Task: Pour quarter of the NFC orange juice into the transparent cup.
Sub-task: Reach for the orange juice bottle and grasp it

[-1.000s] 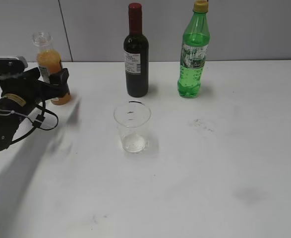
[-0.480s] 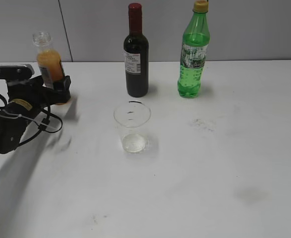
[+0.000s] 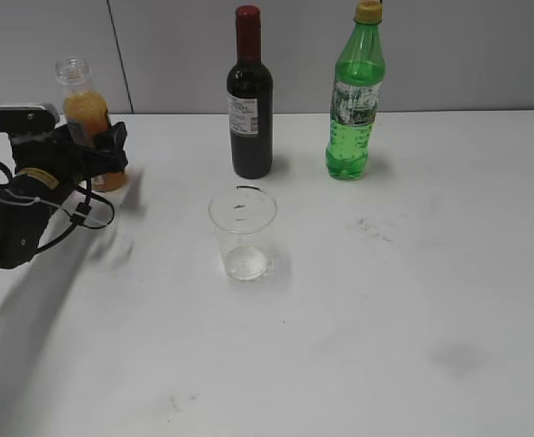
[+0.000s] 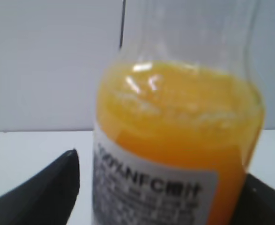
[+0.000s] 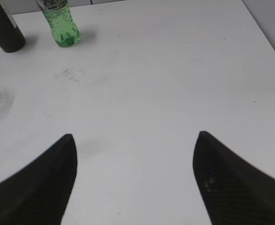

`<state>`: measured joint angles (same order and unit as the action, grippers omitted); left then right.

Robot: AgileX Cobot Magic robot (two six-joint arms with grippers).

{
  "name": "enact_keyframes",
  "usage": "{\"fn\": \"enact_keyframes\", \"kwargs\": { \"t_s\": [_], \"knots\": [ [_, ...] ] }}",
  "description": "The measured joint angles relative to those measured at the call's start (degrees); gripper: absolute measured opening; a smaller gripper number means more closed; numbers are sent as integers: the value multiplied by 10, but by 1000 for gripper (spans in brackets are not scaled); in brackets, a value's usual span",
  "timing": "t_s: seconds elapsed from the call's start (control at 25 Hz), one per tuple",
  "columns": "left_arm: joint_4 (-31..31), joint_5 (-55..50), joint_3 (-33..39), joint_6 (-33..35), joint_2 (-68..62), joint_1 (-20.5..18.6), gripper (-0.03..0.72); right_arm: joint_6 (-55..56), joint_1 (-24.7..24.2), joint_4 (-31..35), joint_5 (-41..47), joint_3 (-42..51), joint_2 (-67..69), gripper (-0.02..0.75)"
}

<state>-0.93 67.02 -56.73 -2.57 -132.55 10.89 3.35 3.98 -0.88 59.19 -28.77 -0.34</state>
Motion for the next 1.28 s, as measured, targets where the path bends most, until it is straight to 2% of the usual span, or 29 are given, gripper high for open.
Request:
{"fn": "enact_keyframes", "kwargs": {
  "t_s": [0.48, 1.0, 1.28],
  "knots": [
    [1, -23, -11, 0, -25, 0, 620, 0, 0, 0, 0, 0, 0, 591],
    [2, 19, -11, 0, -28, 0, 469, 0, 0, 0, 0, 0, 0, 591],
    [3, 35, 36, 2, -9, 0, 470, 0, 0, 0, 0, 0, 0, 591]
  ]
}}
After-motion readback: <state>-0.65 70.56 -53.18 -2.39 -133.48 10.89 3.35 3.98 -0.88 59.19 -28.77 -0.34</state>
